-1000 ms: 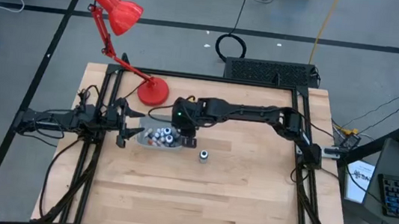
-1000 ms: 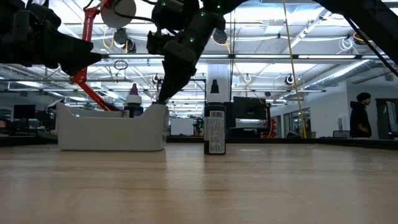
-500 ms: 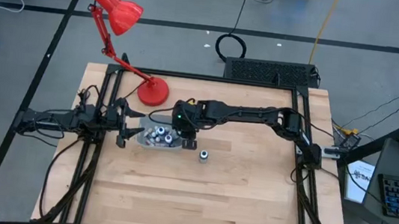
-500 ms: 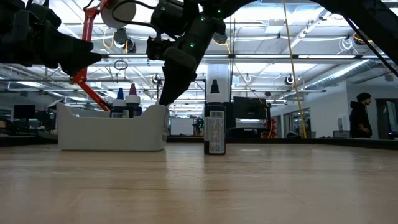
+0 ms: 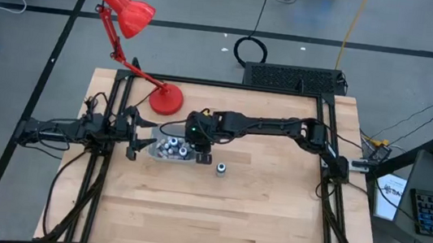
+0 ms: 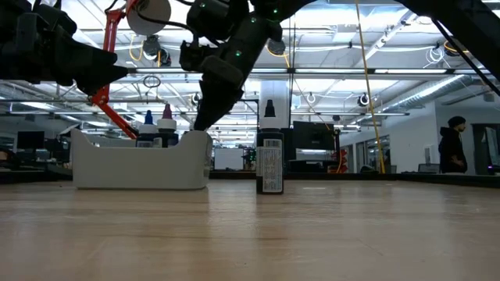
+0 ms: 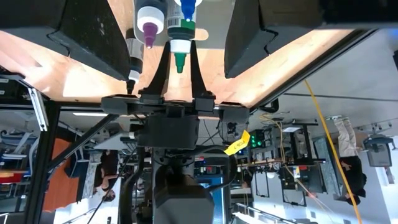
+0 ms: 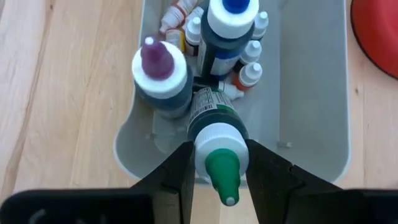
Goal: Pick & Place food coloring
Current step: Put the big green coloring bottle into the gray container
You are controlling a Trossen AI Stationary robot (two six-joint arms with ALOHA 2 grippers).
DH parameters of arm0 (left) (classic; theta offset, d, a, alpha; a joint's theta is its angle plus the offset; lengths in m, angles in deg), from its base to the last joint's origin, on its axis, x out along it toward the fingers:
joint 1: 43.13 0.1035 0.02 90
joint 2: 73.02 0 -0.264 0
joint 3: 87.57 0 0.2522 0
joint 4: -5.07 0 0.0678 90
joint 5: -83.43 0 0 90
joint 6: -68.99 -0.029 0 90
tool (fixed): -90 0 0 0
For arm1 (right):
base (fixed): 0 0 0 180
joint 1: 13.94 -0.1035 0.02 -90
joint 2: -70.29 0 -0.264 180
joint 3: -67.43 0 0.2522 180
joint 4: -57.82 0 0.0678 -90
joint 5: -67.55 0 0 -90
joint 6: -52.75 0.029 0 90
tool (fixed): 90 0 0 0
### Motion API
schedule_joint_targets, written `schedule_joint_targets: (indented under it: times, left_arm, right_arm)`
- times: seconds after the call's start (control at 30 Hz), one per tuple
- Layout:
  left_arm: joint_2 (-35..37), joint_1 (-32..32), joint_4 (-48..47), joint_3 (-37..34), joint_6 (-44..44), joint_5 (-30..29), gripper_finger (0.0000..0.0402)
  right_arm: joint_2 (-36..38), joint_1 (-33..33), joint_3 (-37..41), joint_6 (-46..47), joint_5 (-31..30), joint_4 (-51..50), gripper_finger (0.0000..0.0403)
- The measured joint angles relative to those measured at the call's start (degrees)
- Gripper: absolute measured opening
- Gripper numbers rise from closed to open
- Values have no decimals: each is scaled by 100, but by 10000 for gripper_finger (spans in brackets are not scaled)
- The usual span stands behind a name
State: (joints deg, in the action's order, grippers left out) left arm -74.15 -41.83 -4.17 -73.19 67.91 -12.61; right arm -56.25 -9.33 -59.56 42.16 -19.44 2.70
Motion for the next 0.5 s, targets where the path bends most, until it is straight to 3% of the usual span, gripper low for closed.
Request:
schedule_joint_targets:
  times: [0.5]
  left_arm:
    - [0,0,-1,0,0,-2,257]
  right_arm:
    - [-4,-75,0,-9,2,448,113]
